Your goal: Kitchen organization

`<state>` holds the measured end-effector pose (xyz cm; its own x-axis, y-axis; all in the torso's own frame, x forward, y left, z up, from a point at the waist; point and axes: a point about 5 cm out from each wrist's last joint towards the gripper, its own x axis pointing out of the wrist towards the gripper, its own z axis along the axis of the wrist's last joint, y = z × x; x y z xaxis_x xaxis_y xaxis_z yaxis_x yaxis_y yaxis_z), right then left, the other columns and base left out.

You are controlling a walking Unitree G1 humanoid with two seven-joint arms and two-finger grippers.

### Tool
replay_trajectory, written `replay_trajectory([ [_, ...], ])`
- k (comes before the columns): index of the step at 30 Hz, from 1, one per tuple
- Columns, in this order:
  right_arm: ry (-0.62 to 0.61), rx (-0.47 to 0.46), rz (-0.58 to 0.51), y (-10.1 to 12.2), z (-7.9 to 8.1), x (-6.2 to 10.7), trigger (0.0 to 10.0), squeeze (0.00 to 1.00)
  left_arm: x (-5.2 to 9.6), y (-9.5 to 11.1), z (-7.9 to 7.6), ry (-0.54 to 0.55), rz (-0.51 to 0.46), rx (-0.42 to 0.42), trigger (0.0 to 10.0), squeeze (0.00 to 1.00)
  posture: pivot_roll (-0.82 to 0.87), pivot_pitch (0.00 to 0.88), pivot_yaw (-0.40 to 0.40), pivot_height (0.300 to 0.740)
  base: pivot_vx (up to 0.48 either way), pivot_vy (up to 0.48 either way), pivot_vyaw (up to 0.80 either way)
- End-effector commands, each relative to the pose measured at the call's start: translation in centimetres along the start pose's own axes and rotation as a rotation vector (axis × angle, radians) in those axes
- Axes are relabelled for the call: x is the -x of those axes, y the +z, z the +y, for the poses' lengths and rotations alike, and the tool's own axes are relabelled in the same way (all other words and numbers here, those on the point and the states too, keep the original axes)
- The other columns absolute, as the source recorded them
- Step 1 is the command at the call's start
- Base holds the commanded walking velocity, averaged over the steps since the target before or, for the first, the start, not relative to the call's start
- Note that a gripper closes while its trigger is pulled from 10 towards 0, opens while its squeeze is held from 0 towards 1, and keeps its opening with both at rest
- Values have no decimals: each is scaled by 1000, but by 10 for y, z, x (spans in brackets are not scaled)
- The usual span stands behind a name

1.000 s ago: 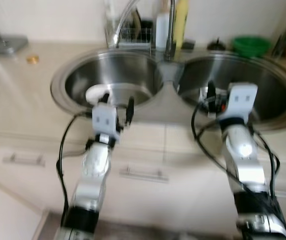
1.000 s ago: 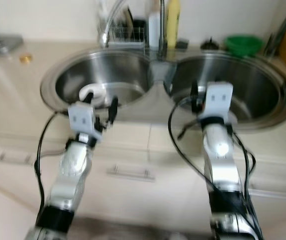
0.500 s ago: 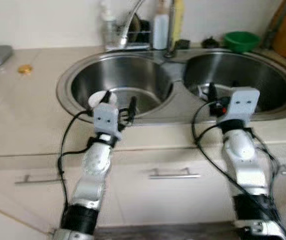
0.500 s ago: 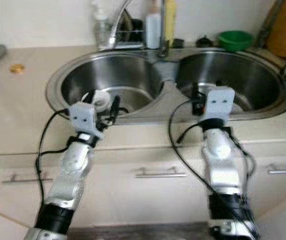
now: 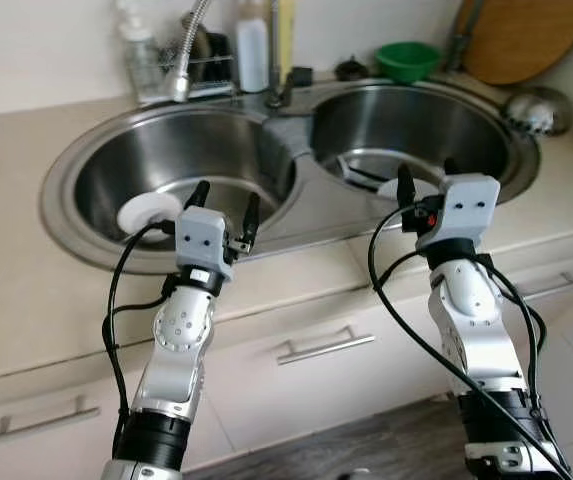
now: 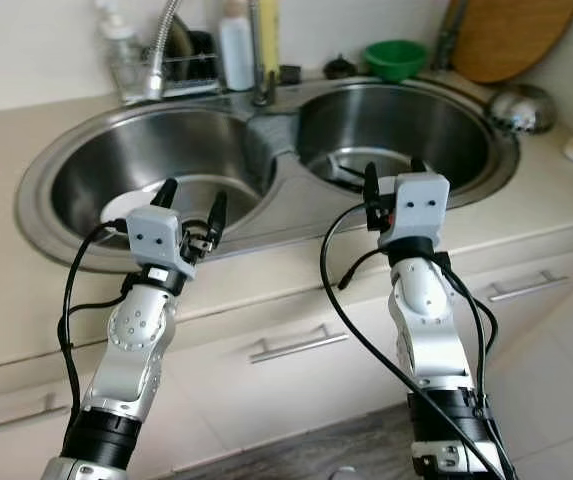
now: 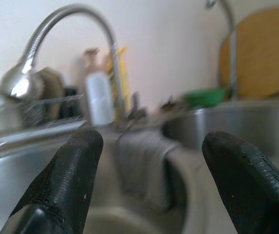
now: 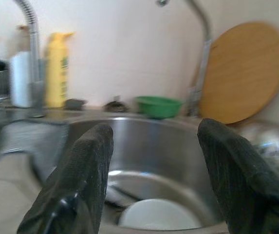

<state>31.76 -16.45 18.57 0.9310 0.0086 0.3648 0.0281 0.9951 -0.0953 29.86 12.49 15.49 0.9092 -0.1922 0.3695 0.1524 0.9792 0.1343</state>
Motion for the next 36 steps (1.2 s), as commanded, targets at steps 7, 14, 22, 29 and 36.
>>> replay_trajectory([
  [7,-10,10,-66,11,-1,1,10000,0,0,-1,-3,-12,3,1,10000,0,-89,0,24,740,0,-480,-800],
  [14,-17,8,-77,12,-2,1,10000,0,0,1,-2,-5,-8,11,10000,0,-90,0,23,740,0,0,-800],
  [22,-30,7,-96,15,-3,1,10000,0,0,1,-2,-9,-17,11,10000,0,-92,0,26,740,0,0,-800],
  [29,-32,7,-99,15,-3,1,10000,0,0,2,-2,-11,-25,14,10000,0,-92,0,26,740,0,0,-800],
  [36,-29,7,-102,15,-2,1,10000,0,0,1,-2,-10,-16,22,10000,0,-92,0,26,740,0,0,-800],
])
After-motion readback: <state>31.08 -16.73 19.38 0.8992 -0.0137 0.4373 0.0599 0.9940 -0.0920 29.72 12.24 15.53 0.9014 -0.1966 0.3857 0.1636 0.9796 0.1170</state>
